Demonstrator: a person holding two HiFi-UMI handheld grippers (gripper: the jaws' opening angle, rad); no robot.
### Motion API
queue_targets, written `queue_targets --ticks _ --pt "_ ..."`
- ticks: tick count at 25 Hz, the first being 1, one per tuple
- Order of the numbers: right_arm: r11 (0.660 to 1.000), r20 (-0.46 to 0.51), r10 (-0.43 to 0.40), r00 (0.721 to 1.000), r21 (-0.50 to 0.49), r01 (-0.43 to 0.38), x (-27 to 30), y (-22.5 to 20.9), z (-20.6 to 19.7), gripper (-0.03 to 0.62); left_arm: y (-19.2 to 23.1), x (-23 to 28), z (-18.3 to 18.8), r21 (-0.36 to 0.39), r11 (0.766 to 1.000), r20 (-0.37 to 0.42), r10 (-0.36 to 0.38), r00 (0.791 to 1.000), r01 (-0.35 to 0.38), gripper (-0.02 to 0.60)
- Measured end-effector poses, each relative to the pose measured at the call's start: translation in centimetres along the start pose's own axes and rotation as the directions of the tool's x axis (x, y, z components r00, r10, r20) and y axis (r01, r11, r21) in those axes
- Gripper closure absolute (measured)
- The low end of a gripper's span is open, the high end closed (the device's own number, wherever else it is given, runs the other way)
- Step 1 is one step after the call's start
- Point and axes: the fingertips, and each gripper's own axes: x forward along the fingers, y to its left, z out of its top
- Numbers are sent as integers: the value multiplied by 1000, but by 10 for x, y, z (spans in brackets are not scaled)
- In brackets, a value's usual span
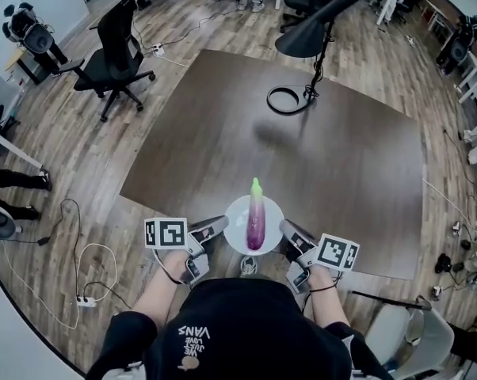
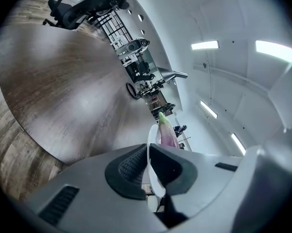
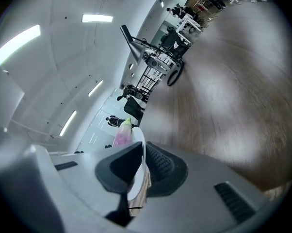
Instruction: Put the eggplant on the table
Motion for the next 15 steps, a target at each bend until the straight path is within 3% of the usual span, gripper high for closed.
queue_targets --ticks 4,9,15 --pt "999 -21 47 999 -3 -47 12 0 14 560 5 10 10 -4 1000 21 13 1000 -13 552" --pt "1000 -46 0 999 -29 -1 15 -15 28 560 7 23 19 -5 1000 27 20 999 -19 552" --pt "1000 -34 -1 999 -8 0 26 -21 39 560 12 35 34 13 1000 3 22 1000 -22 552"
